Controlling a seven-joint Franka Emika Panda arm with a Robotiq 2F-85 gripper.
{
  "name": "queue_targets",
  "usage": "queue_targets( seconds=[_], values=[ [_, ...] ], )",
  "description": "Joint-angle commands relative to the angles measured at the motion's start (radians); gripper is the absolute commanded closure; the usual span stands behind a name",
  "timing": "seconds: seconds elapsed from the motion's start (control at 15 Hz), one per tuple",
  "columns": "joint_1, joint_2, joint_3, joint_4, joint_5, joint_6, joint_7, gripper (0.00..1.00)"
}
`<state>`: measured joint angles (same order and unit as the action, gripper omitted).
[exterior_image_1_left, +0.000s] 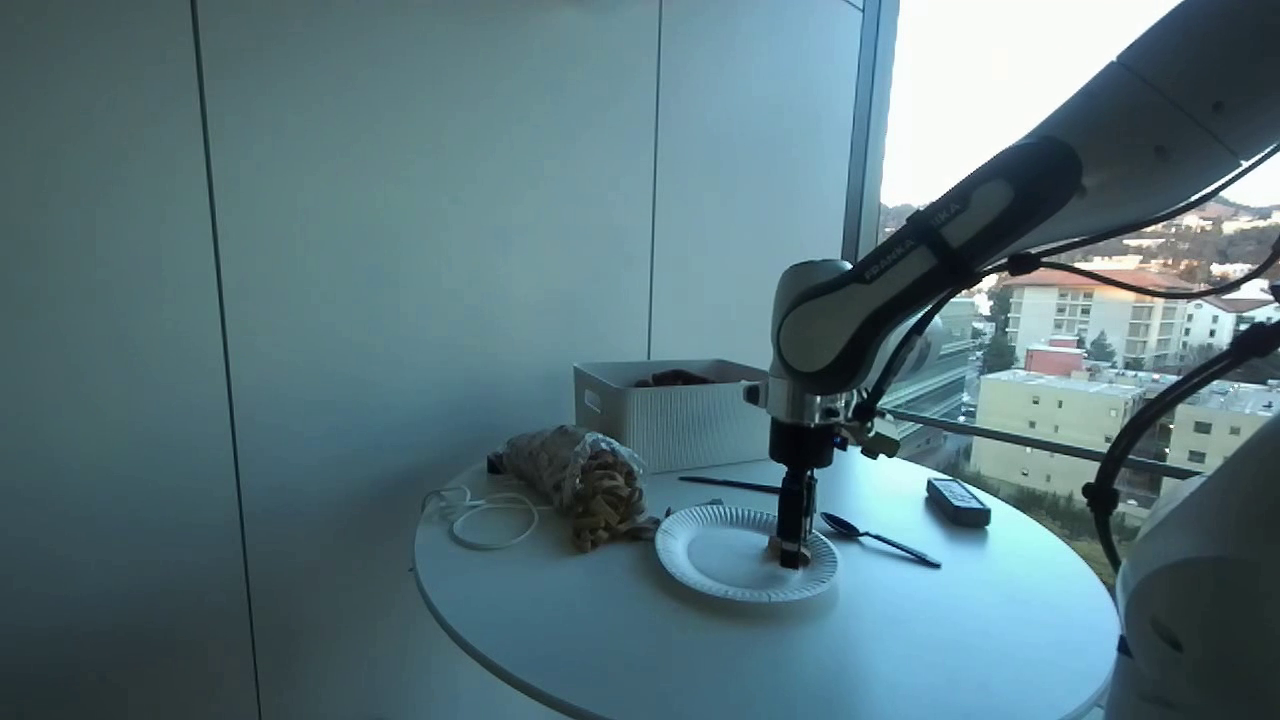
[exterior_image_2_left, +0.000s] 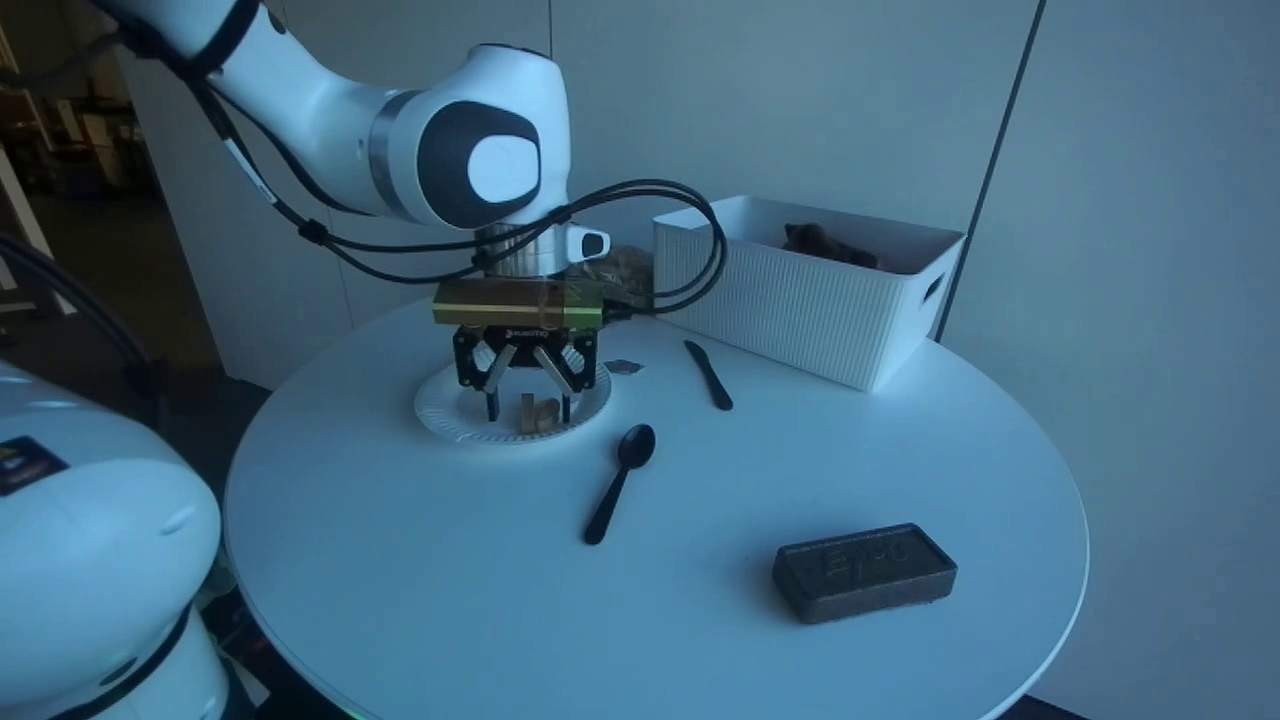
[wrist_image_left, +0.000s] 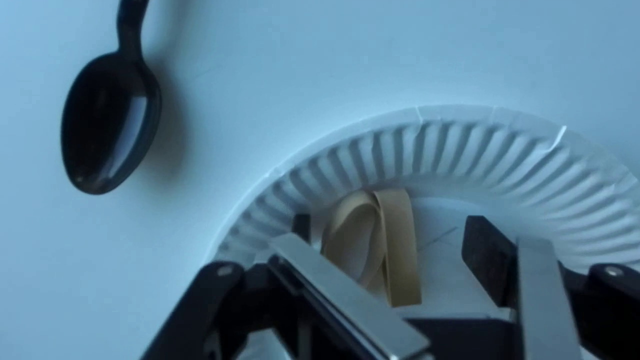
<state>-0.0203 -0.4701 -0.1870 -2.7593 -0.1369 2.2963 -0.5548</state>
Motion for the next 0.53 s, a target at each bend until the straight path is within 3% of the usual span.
queue_targets(
  seconds=[0.0,0.33,0.47],
  values=[
    [0.007,0.018,0.006,0.001,-0.003,0.050,-0.001,0.51],
    [0.008,0.023,0.005,0.004,-0.001,0.077,-0.004,0.88],
    [0.003,0.011,0.008,0.004,-0.008,0.077,0.001,0.95]
  ],
)
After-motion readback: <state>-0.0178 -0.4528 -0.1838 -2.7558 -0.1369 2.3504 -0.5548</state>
